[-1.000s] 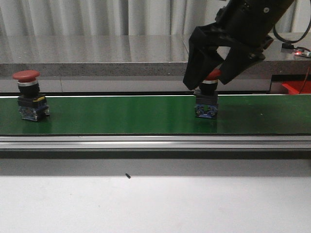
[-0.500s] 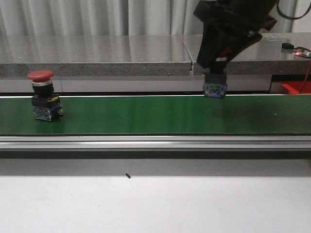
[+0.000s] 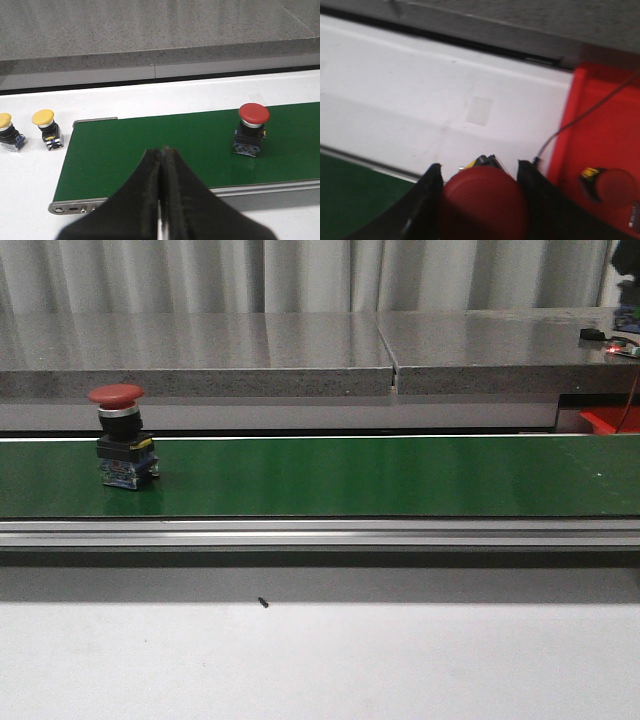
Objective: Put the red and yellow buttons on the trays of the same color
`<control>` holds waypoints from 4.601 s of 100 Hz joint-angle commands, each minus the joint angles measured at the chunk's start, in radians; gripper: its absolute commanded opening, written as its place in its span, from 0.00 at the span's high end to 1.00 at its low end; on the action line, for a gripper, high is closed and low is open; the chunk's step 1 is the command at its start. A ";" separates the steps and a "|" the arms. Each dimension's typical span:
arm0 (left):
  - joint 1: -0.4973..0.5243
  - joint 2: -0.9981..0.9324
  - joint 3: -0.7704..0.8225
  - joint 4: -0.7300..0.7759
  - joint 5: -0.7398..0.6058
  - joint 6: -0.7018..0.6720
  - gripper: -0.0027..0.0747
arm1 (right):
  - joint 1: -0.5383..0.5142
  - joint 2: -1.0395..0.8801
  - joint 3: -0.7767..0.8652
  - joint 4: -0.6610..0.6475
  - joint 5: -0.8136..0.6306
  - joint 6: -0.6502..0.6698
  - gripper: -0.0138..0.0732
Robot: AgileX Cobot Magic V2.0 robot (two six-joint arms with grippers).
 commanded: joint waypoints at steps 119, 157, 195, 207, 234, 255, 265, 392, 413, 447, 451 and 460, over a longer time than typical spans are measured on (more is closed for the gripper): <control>-0.008 0.006 -0.026 -0.012 -0.077 -0.007 0.99 | -0.177 0.497 -0.436 0.056 -0.100 0.000 0.71; -0.008 0.006 -0.026 -0.012 -0.077 -0.007 0.99 | -0.177 0.517 -0.436 0.056 -0.073 -0.001 0.58; -0.008 0.006 -0.026 -0.012 -0.077 -0.007 0.99 | -0.177 0.456 -0.437 0.051 -0.072 -0.020 0.10; -0.008 0.006 -0.026 -0.012 -0.077 -0.007 0.99 | -0.177 0.398 -0.437 0.048 -0.046 -0.020 0.10; -0.008 0.006 -0.026 -0.012 -0.077 -0.007 0.99 | -0.157 0.234 -0.437 0.059 0.149 -0.032 0.10; -0.008 0.006 -0.026 -0.012 -0.077 -0.007 0.99 | -0.117 0.132 -0.436 0.089 0.301 -0.032 0.10; -0.008 0.006 -0.026 -0.012 -0.077 -0.007 0.99 | -0.088 0.090 -0.433 0.098 0.340 -0.028 0.10; -0.008 0.006 -0.026 -0.012 -0.077 -0.007 0.99 | 0.473 -0.351 0.521 -0.043 -0.151 0.016 0.10; -0.008 0.006 -0.026 -0.012 -0.077 -0.007 0.99 | 0.522 -0.286 0.521 -0.043 -0.208 0.013 0.10; -0.008 0.006 -0.026 -0.012 -0.077 -0.007 0.99 | 0.559 -0.217 0.519 -0.043 -0.311 0.007 0.10; -0.008 0.006 -0.026 -0.012 -0.077 -0.007 0.99 | 0.559 -0.217 0.519 -0.043 -0.324 0.006 0.10; -0.008 0.006 -0.026 -0.012 -0.077 -0.007 0.99 | 0.559 -0.217 0.519 -0.043 -0.355 0.006 0.10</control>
